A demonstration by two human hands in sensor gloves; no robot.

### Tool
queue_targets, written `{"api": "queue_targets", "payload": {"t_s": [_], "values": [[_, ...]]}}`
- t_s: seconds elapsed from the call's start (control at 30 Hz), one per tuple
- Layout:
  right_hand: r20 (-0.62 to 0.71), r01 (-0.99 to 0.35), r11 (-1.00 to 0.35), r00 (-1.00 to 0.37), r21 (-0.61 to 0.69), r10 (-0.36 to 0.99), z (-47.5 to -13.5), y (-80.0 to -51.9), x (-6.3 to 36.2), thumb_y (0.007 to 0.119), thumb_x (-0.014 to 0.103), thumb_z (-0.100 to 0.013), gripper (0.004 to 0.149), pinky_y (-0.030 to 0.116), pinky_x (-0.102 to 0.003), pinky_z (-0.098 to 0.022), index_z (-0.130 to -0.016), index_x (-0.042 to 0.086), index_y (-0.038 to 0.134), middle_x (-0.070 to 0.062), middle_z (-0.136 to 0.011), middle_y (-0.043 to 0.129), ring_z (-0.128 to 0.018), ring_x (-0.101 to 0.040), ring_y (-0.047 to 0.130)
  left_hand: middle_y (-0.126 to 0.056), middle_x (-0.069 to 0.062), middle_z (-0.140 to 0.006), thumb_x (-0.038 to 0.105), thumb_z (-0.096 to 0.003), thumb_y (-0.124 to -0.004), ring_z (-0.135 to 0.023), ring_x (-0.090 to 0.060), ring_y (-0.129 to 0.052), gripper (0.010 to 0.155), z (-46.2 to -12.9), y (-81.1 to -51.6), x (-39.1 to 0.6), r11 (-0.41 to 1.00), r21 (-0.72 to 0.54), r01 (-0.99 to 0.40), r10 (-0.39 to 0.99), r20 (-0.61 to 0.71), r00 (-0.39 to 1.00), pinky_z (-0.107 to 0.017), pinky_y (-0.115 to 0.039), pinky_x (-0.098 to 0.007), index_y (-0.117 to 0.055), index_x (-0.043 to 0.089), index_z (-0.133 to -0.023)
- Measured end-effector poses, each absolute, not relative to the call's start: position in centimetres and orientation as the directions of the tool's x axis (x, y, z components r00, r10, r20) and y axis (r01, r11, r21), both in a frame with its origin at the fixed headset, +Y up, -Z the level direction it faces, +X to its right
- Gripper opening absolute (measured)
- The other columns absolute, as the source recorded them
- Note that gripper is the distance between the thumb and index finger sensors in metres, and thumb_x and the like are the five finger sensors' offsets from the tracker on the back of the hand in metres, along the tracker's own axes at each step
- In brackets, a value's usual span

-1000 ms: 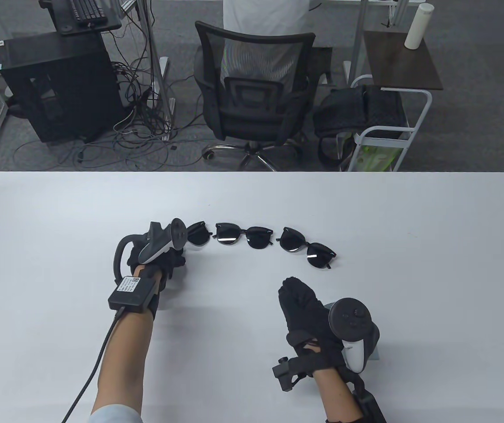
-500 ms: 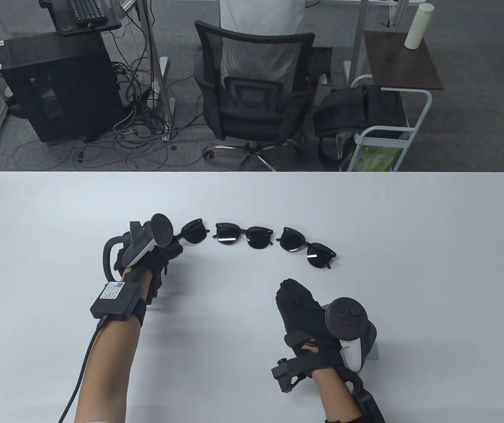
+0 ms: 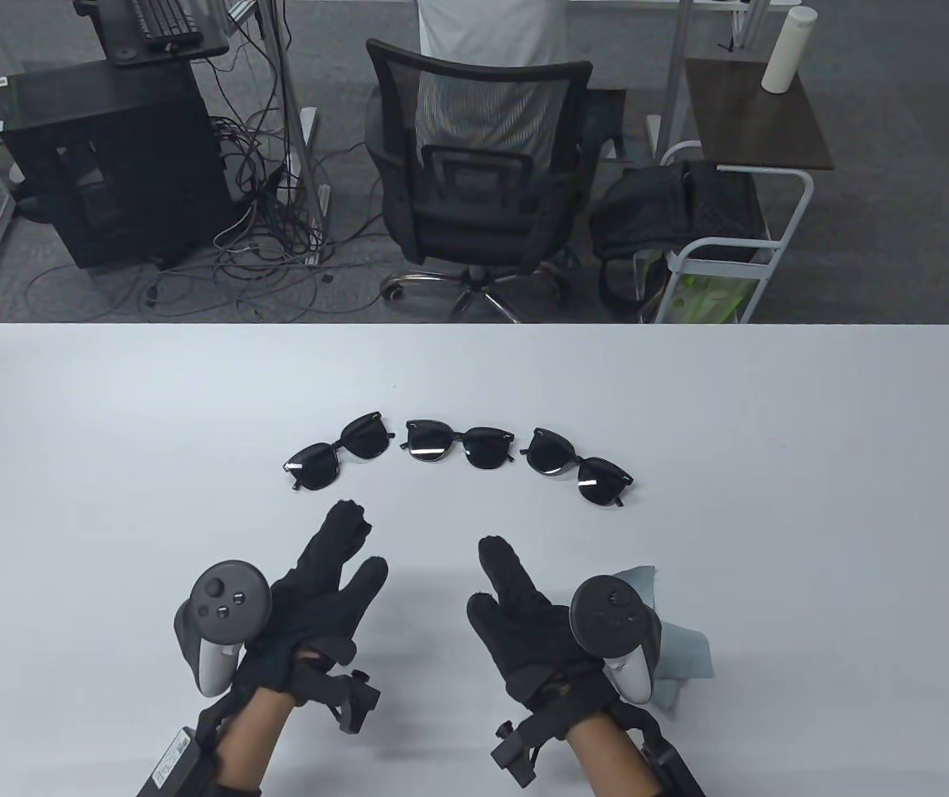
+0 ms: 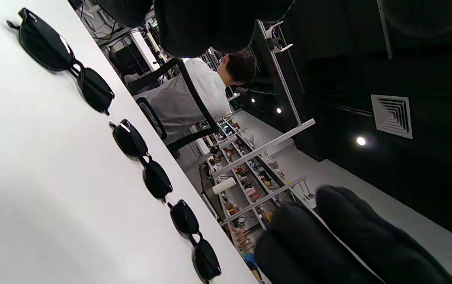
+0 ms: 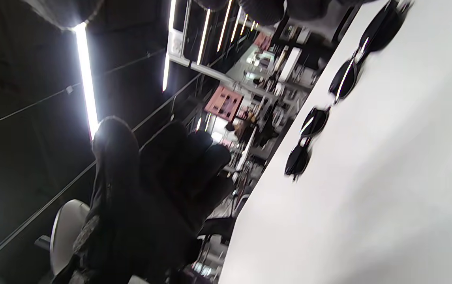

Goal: Dust sunglasses

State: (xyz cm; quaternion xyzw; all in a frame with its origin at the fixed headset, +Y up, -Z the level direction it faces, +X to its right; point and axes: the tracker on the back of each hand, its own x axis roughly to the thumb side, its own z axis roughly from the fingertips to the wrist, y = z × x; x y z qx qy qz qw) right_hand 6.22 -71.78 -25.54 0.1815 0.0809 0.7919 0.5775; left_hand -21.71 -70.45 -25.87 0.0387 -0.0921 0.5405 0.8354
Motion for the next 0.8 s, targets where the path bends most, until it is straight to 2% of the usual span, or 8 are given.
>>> {"api": "queue_targets", "payload": {"t_s": [0.1,0.17,0.3,0.53,0.8], "values": [[0.211,-0.852,-0.355,-0.293,0.386,0.933,-25.2,-72.2,5.3,0.052,0.067,-0.044,0.086,0.042,-0.065,-0.067,-0.105,0.014,0.025,-0.026,-0.109,0.031,-0.097,-0.051,0.034,-0.060,-0.006,-0.110,0.074,-0.0416,-0.064,-0.099,-0.033,-0.072,0.089,-25.2,-71.2,-22.0,0.405,-0.032,-0.914,0.899,0.198,0.392,-0.073,-0.059,-0.054,-0.042,0.021,-0.110],[0.222,-0.829,-0.410,-0.349,0.381,0.910,-25.1,-72.6,4.7,0.053,0.066,-0.043,0.085,0.042,-0.065,-0.067,-0.104,0.013,0.026,-0.026,-0.109,0.031,-0.096,-0.052,0.034,-0.061,-0.006,-0.109,0.073,-0.0418,-0.064,-0.098,-0.033,-0.073,0.088,-25.2,-71.8,-22.3,0.403,-0.033,-0.914,0.904,0.172,0.392,-0.072,-0.060,-0.054,-0.043,0.021,-0.109],[0.223,-0.811,-0.437,-0.377,0.389,0.899,-25.1,-73.0,4.4,0.053,0.066,-0.043,0.085,0.043,-0.066,-0.066,-0.104,0.013,0.028,-0.026,-0.109,0.033,-0.096,-0.053,0.035,-0.061,-0.007,-0.109,0.073,-0.0422,-0.065,-0.097,-0.034,-0.073,0.087,-25.6,-72.3,-22.5,0.403,-0.049,-0.914,0.908,0.146,0.393,-0.071,-0.060,-0.054,-0.043,0.021,-0.109],[0.232,-0.807,-0.450,-0.388,0.382,0.892,-25.1,-73.0,4.3,0.054,0.065,-0.044,0.084,0.044,-0.066,-0.066,-0.104,0.012,0.030,-0.025,-0.108,0.035,-0.095,-0.054,0.038,-0.063,-0.007,-0.108,0.069,-0.0444,-0.064,-0.096,-0.033,-0.075,0.083,-24.8,-71.1,-21.7,0.514,-0.032,-0.857,0.835,0.248,0.492,-0.071,-0.061,-0.054,-0.045,0.021,-0.109],[0.234,-0.788,-0.472,-0.410,0.396,0.881,-25.0,-73.2,4.0,0.055,0.064,-0.044,0.083,0.045,-0.065,-0.066,-0.103,0.011,0.033,-0.026,-0.107,0.038,-0.094,-0.054,0.041,-0.065,-0.007,-0.106,0.069,-0.0441,-0.065,-0.095,-0.033,-0.077,0.083,-24.8,-71.4,-21.0,0.593,-0.036,-0.805,0.781,0.271,0.563,-0.071,-0.061,-0.055,-0.047,0.020,-0.108]]}}
